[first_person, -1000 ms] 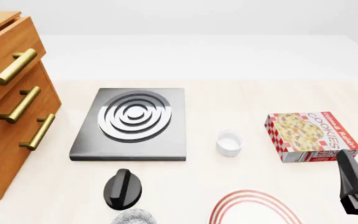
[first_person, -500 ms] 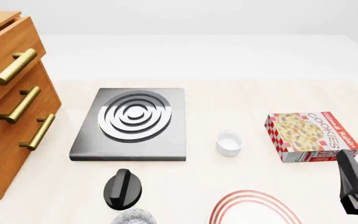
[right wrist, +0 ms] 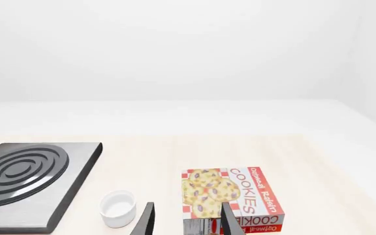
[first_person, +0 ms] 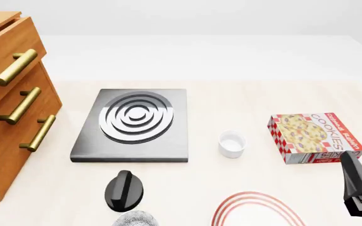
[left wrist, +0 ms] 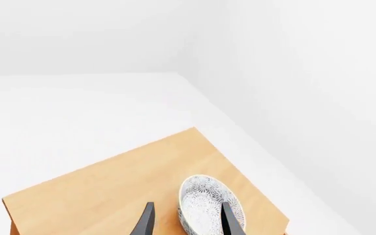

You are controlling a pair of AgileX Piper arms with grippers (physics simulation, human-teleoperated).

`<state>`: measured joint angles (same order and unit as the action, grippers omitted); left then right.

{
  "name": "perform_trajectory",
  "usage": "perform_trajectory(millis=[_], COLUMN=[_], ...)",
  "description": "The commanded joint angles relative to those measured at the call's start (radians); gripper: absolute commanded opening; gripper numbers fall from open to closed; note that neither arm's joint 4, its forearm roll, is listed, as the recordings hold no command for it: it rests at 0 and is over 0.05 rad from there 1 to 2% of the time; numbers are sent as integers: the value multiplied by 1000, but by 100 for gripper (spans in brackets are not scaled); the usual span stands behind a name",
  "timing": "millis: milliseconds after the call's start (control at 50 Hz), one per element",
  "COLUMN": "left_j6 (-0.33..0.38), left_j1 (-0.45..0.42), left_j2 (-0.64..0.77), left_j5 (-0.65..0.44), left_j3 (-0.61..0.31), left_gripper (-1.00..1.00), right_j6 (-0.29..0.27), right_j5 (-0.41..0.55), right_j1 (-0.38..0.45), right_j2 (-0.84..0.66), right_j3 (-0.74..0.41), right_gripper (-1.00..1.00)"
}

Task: Pick the akita bowl on the wooden cabinet and place it on the plate.

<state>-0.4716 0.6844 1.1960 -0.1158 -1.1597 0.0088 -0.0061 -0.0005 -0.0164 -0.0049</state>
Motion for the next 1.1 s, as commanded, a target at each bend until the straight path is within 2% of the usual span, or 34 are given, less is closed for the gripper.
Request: perform_trajectory(millis=[20,300,1100], left_j6=[-1,-21,-37], left_j1=[-9,-63,-79], left_j2=[30,81,131], left_j5=[4,-30,-14], left_j3=[-6,-12,-10], left_gripper=[100,100,100], right_j6=[0,0,0], right_j5=[0,0,0], right_j1=[0,0,0], right_j2=[0,0,0], right_j3=[0,0,0], right_gripper=[100,100,100])
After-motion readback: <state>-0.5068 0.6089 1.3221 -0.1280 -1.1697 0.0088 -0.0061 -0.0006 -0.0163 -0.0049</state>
